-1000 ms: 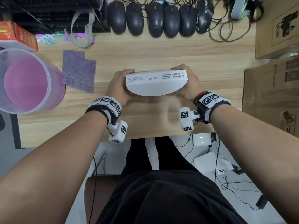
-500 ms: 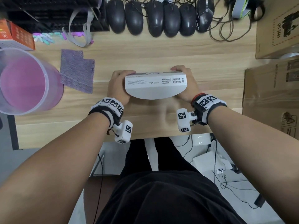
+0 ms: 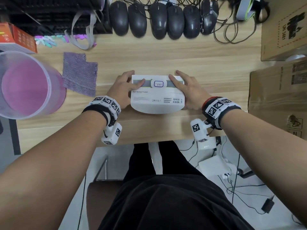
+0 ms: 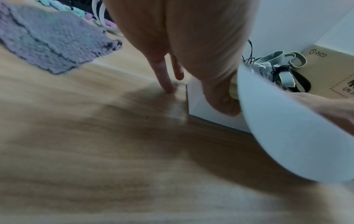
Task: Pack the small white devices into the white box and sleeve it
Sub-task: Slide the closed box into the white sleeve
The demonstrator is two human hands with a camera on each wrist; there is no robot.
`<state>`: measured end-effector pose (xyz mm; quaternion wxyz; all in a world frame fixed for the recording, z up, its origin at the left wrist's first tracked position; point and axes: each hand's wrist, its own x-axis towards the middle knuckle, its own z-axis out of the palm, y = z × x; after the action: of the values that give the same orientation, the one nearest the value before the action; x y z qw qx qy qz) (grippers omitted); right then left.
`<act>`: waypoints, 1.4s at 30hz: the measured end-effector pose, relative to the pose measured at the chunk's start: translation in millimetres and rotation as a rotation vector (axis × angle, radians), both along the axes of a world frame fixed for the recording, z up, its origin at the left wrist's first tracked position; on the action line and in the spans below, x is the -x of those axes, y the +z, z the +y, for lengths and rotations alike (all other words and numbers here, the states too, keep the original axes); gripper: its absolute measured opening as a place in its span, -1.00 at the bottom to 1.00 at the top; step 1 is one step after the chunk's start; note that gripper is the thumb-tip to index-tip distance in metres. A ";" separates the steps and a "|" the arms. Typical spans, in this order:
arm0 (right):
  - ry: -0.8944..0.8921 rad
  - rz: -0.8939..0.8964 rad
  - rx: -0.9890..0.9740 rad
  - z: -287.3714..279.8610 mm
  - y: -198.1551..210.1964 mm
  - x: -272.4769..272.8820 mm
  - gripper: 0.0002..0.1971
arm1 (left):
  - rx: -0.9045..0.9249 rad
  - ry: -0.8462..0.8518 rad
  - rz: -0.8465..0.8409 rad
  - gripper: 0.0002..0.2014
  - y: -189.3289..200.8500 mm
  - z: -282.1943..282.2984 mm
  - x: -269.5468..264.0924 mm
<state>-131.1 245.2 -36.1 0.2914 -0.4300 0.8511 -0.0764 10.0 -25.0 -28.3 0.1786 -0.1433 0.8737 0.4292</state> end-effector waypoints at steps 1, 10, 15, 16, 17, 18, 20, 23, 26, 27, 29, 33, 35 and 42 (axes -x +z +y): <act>0.034 0.006 -0.065 -0.5 2.0 1.1 0.37 | 0.090 -0.089 -0.049 -0.18 0.2 -3.6 -0.6; -0.039 0.126 -0.044 -38.6 8.9 -23.0 0.24 | 0.103 -0.029 -0.083 0.18 -0.7 12.0 -15.4; -0.001 0.165 -0.132 -62.8 12.7 -25.7 0.23 | 0.085 0.112 -0.071 0.01 -0.7 19.6 -6.4; 0.018 0.168 -0.146 -64.4 13.1 -25.5 0.27 | 0.093 0.117 -0.075 0.02 -0.4 20.3 -4.2; 0.043 0.178 -0.166 -65.5 13.4 -26.5 0.33 | 0.096 0.117 -0.085 0.05 -0.3 21.6 -2.8; 0.070 0.190 -0.187 -66.3 13.1 -28.8 0.40 | 0.092 0.115 -0.101 0.09 0.0 22.6 -1.9; 0.096 0.197 -0.209 -69.1 13.4 -35.9 0.44 | 0.071 0.108 -0.128 0.16 0.6 24.7 -0.1; 0.043 0.091 -0.204 -74.3 16.1 -39.2 0.27 | 0.018 0.115 -0.141 0.21 5.2 25.3 4.4; -0.067 -0.065 -0.127 -73.3 21.1 -29.7 0.09 | -0.075 0.226 -0.100 0.18 14.6 18.2 7.8; -0.127 -0.132 -0.087 -71.8 25.0 -24.8 0.05 | -0.120 0.285 -0.086 0.16 17.9 15.3 8.9; -0.312 -0.306 -0.011 -70.7 36.7 -15.2 -0.07 | -0.227 0.428 -0.072 0.15 24.0 11.7 12.8; -0.724 -0.708 0.220 -77.4 63.8 -4.1 -0.52 | -0.574 0.696 -0.152 0.11 40.1 22.2 28.0; -0.867 -0.884 0.352 -82.3 75.2 -4.5 -0.69 | -0.754 0.720 -0.180 -0.18 46.8 31.4 35.5; -0.960 -1.036 0.410 -82.8 72.4 -4.3 -0.57 | -0.672 0.727 -0.144 -0.80 54.3 46.2 45.6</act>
<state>-126.8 162.4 36.3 0.5044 0.0356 0.6675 -0.5466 -35.6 21.2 26.0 0.1138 -0.4025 0.5660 0.7104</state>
